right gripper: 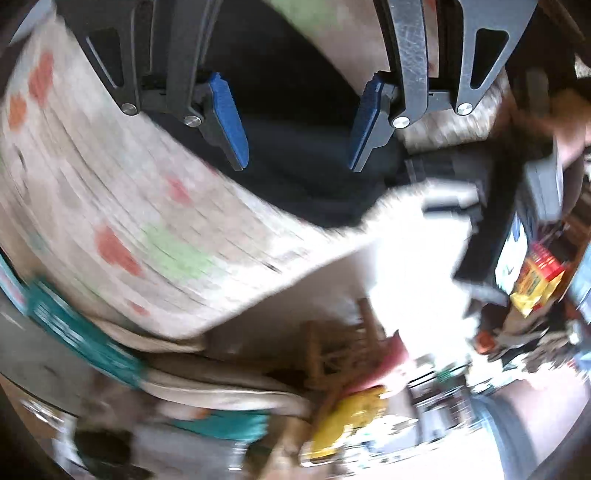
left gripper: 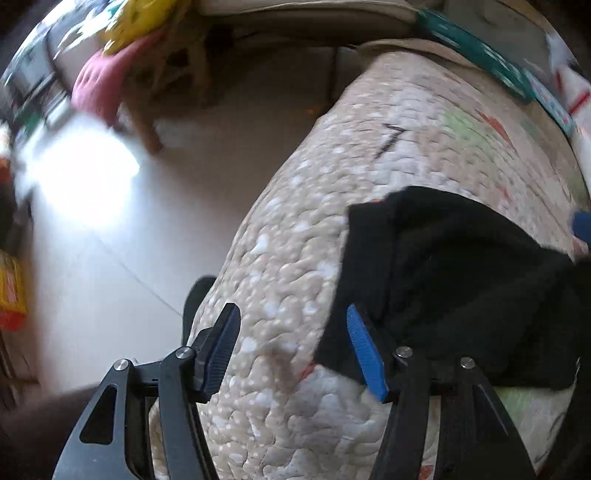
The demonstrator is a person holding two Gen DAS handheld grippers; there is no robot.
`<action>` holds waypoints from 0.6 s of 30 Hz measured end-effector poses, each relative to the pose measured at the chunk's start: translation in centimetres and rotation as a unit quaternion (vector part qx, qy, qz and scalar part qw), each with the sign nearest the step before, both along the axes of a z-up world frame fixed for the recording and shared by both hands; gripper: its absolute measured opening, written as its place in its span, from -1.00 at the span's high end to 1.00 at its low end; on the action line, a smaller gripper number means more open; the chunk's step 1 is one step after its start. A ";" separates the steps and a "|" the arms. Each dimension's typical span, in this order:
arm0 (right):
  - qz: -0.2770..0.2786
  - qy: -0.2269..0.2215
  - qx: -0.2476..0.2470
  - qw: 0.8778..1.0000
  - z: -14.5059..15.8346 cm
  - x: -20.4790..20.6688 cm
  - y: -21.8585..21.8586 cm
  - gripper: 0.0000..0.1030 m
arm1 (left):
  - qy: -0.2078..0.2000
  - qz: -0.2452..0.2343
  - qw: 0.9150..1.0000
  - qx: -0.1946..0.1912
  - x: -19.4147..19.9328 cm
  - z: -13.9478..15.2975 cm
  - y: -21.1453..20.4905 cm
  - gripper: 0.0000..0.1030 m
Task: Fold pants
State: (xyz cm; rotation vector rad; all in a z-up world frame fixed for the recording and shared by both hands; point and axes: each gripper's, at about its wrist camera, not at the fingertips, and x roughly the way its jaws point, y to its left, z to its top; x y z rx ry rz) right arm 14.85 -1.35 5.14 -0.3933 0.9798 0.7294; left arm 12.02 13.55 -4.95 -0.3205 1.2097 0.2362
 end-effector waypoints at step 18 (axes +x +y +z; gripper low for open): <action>0.047 0.014 -0.088 0.995 -7.0 7.4 10.7 0.74 | 0.015 0.066 0.997 -0.033 -0.8 -1.6 1.6 -0.17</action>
